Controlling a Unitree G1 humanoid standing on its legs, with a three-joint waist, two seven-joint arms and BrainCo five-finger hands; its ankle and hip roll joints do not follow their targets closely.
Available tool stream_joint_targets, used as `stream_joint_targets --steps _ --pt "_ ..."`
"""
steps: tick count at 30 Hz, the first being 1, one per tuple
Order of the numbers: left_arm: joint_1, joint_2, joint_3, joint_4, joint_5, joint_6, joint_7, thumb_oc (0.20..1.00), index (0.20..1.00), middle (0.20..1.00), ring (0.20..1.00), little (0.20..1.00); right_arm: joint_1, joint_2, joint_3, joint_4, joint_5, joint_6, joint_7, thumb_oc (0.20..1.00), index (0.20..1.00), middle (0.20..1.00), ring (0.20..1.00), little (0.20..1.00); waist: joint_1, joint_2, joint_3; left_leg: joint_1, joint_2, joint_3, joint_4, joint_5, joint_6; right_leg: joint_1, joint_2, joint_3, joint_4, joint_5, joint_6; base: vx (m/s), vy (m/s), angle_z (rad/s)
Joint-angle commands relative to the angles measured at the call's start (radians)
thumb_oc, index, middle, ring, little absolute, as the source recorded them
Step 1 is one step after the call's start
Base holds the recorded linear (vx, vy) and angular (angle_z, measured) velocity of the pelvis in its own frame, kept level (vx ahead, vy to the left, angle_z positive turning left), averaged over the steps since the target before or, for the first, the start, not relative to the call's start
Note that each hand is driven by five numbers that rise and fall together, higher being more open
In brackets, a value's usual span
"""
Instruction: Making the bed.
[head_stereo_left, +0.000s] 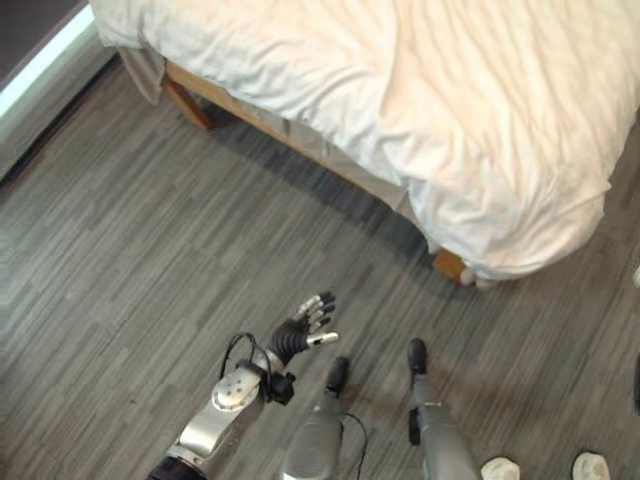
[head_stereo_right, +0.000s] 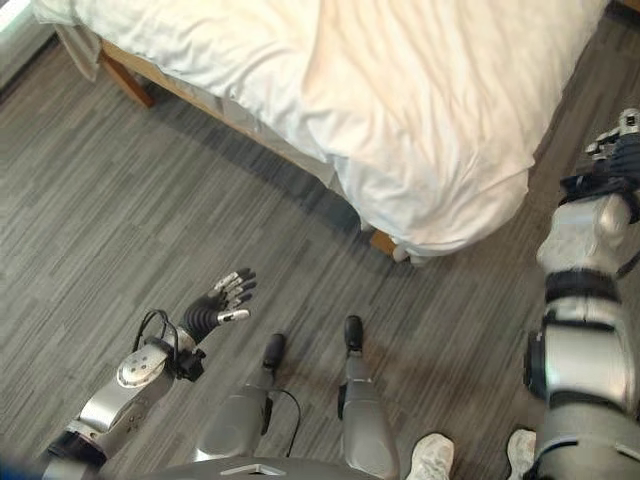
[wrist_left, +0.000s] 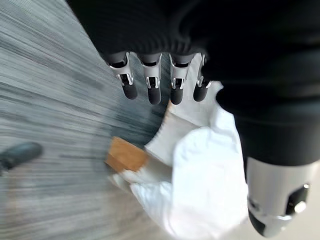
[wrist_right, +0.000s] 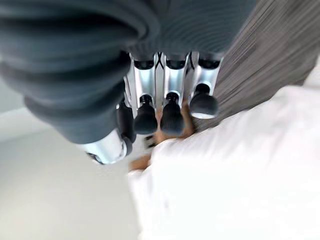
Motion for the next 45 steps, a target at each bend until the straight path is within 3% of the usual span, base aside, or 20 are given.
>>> stream_joint_targets --steps 1,15,19,24,32,45 --pt "-0.029 0.027 -0.004 -0.079 -0.058 -0.025 -0.025 1.0 1.0 1.0 1.0 1.0 -0.08 -0.084 0.07 -0.049 -0.01 0.026 0.041 0.2 0.2 0.2 0.2 0.2 0.019 0.021 -0.018 0.017 0.02 -0.033 -0.002 -0.009 0.009 0.06 -0.018 -0.011 0.014 -0.088 0.031 0.01 -0.024 0.04" --pt "-0.058 0.004 -0.037 -0.075 -0.035 -0.022 -0.005 1.0 1.0 1.0 1.0 1.0 -0.187 -0.077 0.142 0.014 -0.035 0.045 0.016 0.2 0.2 0.2 0.2 0.2 0.026 0.059 -0.001 -0.02 0.021 -0.035 -0.002 0.002 0.001 0.031 -0.017 -0.022 0.014 -0.089 0.028 0.0 -0.022 0.03" --pt "-0.011 0.012 0.007 -0.074 -0.052 -0.024 0.0 1.0 1.0 1.0 1.0 1.0 -0.203 -0.126 0.133 0.058 -0.052 0.057 0.005 0.2 0.2 0.2 0.2 0.2 0.033 0.091 0.014 -0.037 0.016 -0.039 -0.002 0.006 -0.001 0.016 -0.024 -0.025 0.016 -0.09 0.026 0.0 -0.003 0.02" --pt "0.002 0.027 0.022 -0.085 -0.059 -0.026 -0.006 1.0 1.0 1.0 1.0 1.0 -0.21 -0.161 0.141 0.099 -0.081 0.067 0.005 0.2 0.2 0.2 0.2 0.2 0.045 0.108 0.034 -0.07 0.018 -0.041 0.001 0.014 -0.003 -0.005 -0.03 -0.034 0.017 -0.089 0.027 0.0 -0.002 0.01" --pt "0.013 0.024 0.023 -0.1 -0.053 -0.036 0.009 1.0 1.0 1.0 1.0 1.0 -0.202 -0.169 0.137 0.147 -0.154 0.075 -0.023 0.2 0.2 0.2 0.2 0.2 0.067 0.154 0.09 -0.166 0.011 -0.054 0.001 0.039 -0.012 -0.083 -0.032 -0.046 0.021 -0.074 0.024 -0.02 -0.005 0.03" --pt "-0.008 0.007 0.025 -0.109 -0.05 -0.064 0.036 1.0 1.0 1.0 1.0 1.0 -0.215 -0.185 0.155 0.111 -0.136 0.054 -0.01 0.2 0.2 0.2 0.2 0.2 0.066 0.182 0.146 -0.266 -0.004 -0.064 -0.002 0.062 -0.026 -0.176 -0.036 -0.054 0.034 -0.065 0.023 0.0 0.001 0.04"
